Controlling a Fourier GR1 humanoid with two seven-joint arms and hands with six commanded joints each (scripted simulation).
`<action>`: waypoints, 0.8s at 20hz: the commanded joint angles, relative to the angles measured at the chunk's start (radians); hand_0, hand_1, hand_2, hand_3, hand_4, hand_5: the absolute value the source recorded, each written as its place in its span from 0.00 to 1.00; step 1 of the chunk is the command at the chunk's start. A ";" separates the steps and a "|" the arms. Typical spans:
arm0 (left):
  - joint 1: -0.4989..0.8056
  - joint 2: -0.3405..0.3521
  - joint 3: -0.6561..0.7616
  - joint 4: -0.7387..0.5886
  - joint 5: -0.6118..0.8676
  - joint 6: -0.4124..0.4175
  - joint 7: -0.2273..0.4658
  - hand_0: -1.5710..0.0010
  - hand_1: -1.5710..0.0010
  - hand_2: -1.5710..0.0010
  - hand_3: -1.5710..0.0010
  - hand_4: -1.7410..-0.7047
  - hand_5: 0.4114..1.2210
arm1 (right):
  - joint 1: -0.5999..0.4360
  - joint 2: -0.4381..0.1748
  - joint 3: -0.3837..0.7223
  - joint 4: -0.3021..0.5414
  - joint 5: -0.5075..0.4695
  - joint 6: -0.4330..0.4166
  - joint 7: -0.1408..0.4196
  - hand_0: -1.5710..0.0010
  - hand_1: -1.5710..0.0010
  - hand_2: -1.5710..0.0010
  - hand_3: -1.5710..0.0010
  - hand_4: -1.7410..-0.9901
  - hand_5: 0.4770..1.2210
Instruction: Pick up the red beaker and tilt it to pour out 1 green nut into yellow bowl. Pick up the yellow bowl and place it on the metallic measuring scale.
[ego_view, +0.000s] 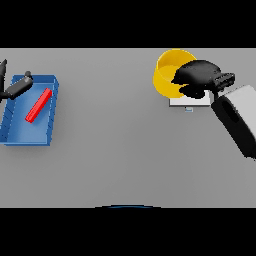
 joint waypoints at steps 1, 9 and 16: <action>0.007 -0.001 -0.005 -0.012 -0.004 0.008 0.002 1.00 1.00 1.00 1.00 0.89 0.43 | 0.003 -0.011 -0.005 0.025 -0.002 -0.012 -0.021 0.00 0.00 0.00 0.23 0.03 1.00; 0.001 -0.006 -0.001 0.005 -0.002 0.003 0.017 1.00 1.00 1.00 1.00 0.89 0.43 | -0.036 0.006 -0.005 0.292 0.031 -0.142 -0.067 0.00 0.00 0.00 0.20 0.02 1.00; 0.005 -0.008 -0.008 0.015 -0.014 0.007 0.009 1.00 1.00 1.00 1.00 0.91 0.40 | -0.084 0.067 0.014 0.497 0.054 -0.249 -0.108 0.00 0.03 0.00 0.06 0.02 1.00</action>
